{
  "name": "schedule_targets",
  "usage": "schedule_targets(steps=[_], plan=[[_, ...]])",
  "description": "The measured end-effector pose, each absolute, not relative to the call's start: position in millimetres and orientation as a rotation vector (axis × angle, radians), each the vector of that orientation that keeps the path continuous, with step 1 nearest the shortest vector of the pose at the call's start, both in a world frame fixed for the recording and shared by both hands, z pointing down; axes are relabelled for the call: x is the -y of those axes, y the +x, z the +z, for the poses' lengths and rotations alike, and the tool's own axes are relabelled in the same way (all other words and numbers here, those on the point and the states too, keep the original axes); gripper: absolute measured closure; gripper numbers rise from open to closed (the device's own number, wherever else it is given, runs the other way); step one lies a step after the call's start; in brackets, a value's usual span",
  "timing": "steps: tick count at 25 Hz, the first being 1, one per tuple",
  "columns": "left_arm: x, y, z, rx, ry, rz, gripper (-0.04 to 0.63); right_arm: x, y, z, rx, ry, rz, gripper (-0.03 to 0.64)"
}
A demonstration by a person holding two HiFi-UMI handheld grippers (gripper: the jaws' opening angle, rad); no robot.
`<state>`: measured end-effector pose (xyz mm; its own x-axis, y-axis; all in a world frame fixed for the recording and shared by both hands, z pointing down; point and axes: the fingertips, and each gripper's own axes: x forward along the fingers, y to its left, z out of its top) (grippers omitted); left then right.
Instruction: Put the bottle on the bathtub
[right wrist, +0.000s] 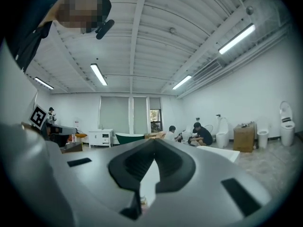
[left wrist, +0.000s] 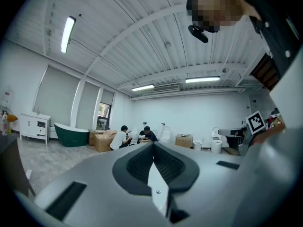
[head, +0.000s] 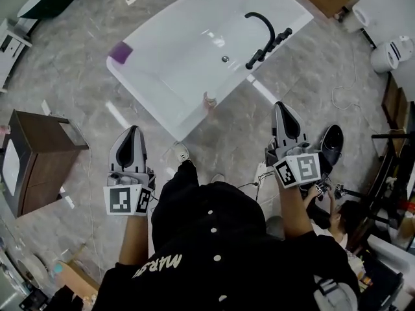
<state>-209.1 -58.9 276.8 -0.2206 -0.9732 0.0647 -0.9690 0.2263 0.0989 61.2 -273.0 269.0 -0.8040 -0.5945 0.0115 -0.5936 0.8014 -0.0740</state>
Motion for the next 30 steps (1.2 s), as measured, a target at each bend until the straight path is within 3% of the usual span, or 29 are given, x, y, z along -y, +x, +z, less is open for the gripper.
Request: schedule_targets(steps=[10, 30], plan=[[26, -229, 247, 2.549, 1.803, -0.089, 0.584, 266, 85, 234, -2.928, -0.987, 0.056, 0.623], [8, -234, 246, 2.632, 1.716, -0.077, 0.584, 272, 92, 241, -2.922, -0.99, 0.054, 0.622]])
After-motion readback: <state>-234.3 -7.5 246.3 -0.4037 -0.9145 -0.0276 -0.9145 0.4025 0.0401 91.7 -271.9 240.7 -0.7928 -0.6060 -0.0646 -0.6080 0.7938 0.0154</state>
